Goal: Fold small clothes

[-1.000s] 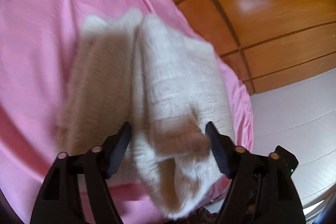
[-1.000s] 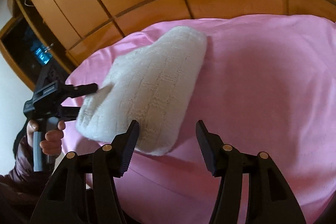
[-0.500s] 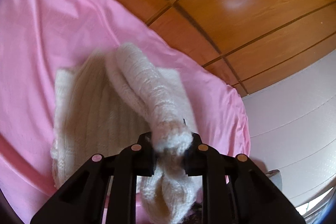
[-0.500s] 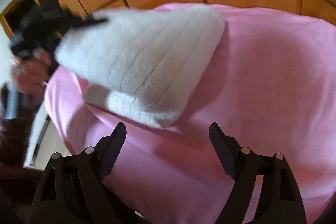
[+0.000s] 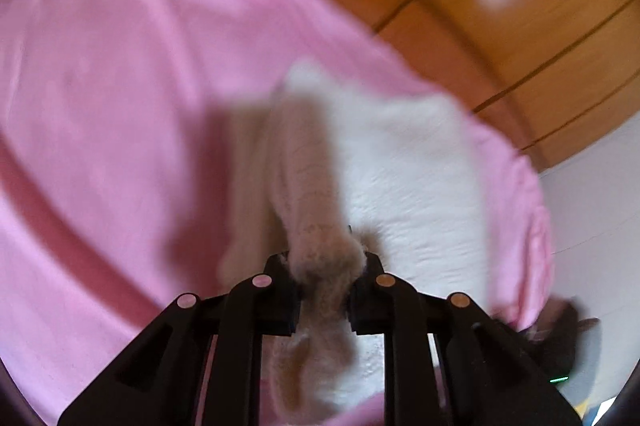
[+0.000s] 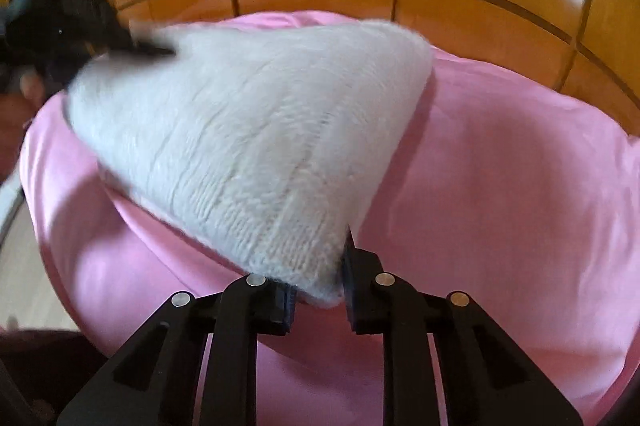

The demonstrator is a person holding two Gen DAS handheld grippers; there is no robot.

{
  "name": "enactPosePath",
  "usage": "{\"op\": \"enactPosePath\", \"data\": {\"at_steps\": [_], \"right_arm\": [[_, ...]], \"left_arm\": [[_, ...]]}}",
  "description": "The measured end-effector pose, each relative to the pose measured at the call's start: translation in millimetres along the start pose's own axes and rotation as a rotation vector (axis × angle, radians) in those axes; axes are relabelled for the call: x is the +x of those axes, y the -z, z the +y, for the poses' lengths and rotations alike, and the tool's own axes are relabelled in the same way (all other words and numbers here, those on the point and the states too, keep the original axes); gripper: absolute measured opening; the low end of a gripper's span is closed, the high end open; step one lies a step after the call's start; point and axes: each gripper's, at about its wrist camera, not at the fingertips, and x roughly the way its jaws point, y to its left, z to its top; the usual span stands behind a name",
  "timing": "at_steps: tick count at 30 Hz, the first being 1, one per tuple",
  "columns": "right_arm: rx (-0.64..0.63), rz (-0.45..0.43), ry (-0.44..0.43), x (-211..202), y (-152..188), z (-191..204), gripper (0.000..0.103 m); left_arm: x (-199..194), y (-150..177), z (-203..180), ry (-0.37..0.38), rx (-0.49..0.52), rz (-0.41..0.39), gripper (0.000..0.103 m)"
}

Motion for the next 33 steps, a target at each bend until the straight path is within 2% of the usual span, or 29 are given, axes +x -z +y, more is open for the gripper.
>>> {"op": "enactPosePath", "data": {"at_steps": [3, 7, 9, 14, 17, 20, 22, 24, 25, 26, 29, 31, 33], "right_arm": [[-0.023, 0.032, -0.087, -8.8, 0.1, -6.1, 0.041], [-0.039, 0.075, -0.214, -44.9, 6.2, -30.9, 0.042], [-0.004, 0.038, -0.249, -63.0, -3.0, -43.9, 0.042], [0.057, -0.123, -0.233, -77.7, -49.9, -51.9, 0.042], [0.052, -0.119, -0.224, -51.5, -69.4, -37.3, 0.042], [-0.058, 0.016, -0.142, -1.3, -48.4, -4.8, 0.042], [-0.123, -0.043, -0.084, 1.1, -27.9, 6.5, 0.042], [-0.177, -0.082, -0.016, -1.3, -19.9, 18.2, 0.042], [-0.166, -0.085, -0.007, -3.0, -20.1, 18.4, 0.043], [-0.157, -0.086, -0.009, -5.0, -21.0, 16.3, 0.043], [-0.146, -0.074, -0.03, -11.1, -25.6, 11.6, 0.044], [-0.11, -0.057, -0.103, -20.0, -36.3, 1.6, 0.053], [-0.067, -0.058, -0.156, -24.2, -50.6, -5.9, 0.055]], "left_arm": [[-2.8, 12.5, 11.2, 0.028, -0.026, -0.047, 0.016], [-15.3, 9.7, 1.4, 0.018, 0.015, -0.1, 0.017], [-18.5, 6.7, -6.9, 0.0, 0.057, -0.121, 0.017], [-28.6, 2.0, -20.3, -0.017, 0.123, -0.16, 0.017], [-25.9, -1.2, -22.6, -0.038, 0.132, -0.163, 0.017], [-13.4, 4.4, -18.4, -0.109, 0.138, -0.15, 0.017], [4.7, 13.2, -17.6, -0.17, 0.149, -0.126, 0.019], [5.1, 20.3, -23.2, -0.213, 0.177, -0.154, 0.02], [2.7, 20.9, -27.5, -0.233, 0.187, -0.165, 0.025], [-1.0, 20.7, -31.6, -0.261, 0.184, -0.179, 0.027], [-14.8, 20.0, -37.6, -0.271, 0.172, -0.22, 0.031], [-21.9, 21.3, -41.9, -0.309, 0.184, -0.244, 0.034], [-26.1, 20.2, -43.8, -0.319, 0.185, -0.253, 0.034]]}}
